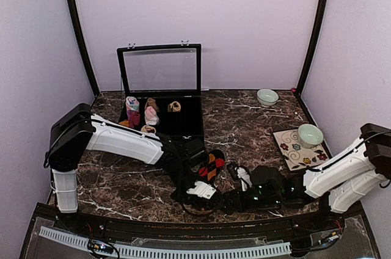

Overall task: Roll the socks
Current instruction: Roll the sock at the center of the board.

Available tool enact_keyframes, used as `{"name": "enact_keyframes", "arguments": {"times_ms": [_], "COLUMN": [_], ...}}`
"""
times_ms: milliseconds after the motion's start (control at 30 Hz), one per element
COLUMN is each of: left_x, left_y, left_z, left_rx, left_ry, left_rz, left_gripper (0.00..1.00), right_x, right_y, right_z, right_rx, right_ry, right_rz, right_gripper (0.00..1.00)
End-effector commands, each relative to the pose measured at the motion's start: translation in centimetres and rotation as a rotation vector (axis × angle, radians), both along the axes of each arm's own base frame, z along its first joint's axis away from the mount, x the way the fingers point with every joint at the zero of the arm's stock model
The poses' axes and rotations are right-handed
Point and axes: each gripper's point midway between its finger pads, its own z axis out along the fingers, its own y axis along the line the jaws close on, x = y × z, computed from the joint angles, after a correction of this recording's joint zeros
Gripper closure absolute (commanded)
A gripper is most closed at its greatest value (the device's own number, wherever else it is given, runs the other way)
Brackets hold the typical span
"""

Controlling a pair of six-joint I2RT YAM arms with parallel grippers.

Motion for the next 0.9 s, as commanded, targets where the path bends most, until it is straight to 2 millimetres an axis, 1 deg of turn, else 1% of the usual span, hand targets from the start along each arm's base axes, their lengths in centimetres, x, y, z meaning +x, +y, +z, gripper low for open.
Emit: {"name": "enact_keyframes", "arguments": {"times_ms": [0, 33, 100, 133, 167, 200, 267, 300, 367, 467, 567, 667, 767, 867], "left_x": [2.8, 2.9, 3.0, 3.4, 3.5, 3.6, 3.5, 3.2, 2.8, 1.8, 0.7, -0.2, -0.9, -1.3], "left_y": [5.6, 5.6, 5.5, 5.6, 5.6, 5.8, 6.1, 6.3, 6.4, 6.5, 6.8, 6.9, 6.9, 6.9], "left_z": [-6.4, -6.4, -6.2, -6.2, -6.2, -6.2, -6.0, -5.9, -5.5, -5.1, -4.9, -4.3, -3.4, -3.3], "left_rx": [0.332, 0.340, 0.352, 0.356, 0.361, 0.368, 0.380, 0.389, 0.391, 0.401, 0.418, 0.437, 0.460, 0.480], "left_ry": [-0.017, 0.000, 0.044, 0.062, 0.078, 0.091, 0.117, 0.141, 0.188, 0.266, 0.335, 0.403, 0.478, 0.517], "left_rz": [0.158, 0.160, 0.173, 0.187, 0.195, 0.196, 0.192, 0.186, 0.176, 0.157, 0.136, 0.111, 0.086, 0.077], "left_gripper": [1.00, 1.00, 1.00, 1.00, 1.00, 1.00, 1.00, 1.00, 1.00, 1.00, 1.00, 1.00, 1.00, 1.00], "right_x": [-3.4, -3.0, -2.2, -1.5, -0.5, 0.8, 1.5, 1.4, 1.0, -0.6, -2.1, -3.5, -3.9, -4.3], "right_y": [-6.5, -6.1, -5.1, -5.1, -5.7, -6.8, -8.1, -8.0, -6.9, -4.3, -2.9, -1.7, -0.6, 0.6], "right_z": [-5.1, -3.7, 0.2, 2.0, 3.2, 3.9, 3.6, 3.7, 4.5, 5.9, 5.4, 4.6, 4.5, 4.8], "right_rx": [-0.348, -0.340, -0.312, -0.293, -0.283, -0.261, -0.236, -0.215, -0.143, -0.101, -0.167, -0.224, -0.257, -0.252], "right_ry": [0.000, -0.080, -0.281, -0.371, -0.416, -0.434, -0.417, -0.414, -0.431, -0.564, -0.661, -0.721, -0.777, -0.828], "right_rz": [0.030, 0.026, -0.004, -0.041, -0.112, -0.222, -0.308, -0.299, -0.250, -0.024, 0.159, 0.292, 0.356, 0.397], "right_gripper": [0.01, 0.01, 0.01, 0.01, 0.01, 0.01, 0.01, 0.01, 0.01, 0.01, 0.01, 0.01, 0.03, 0.07]}}
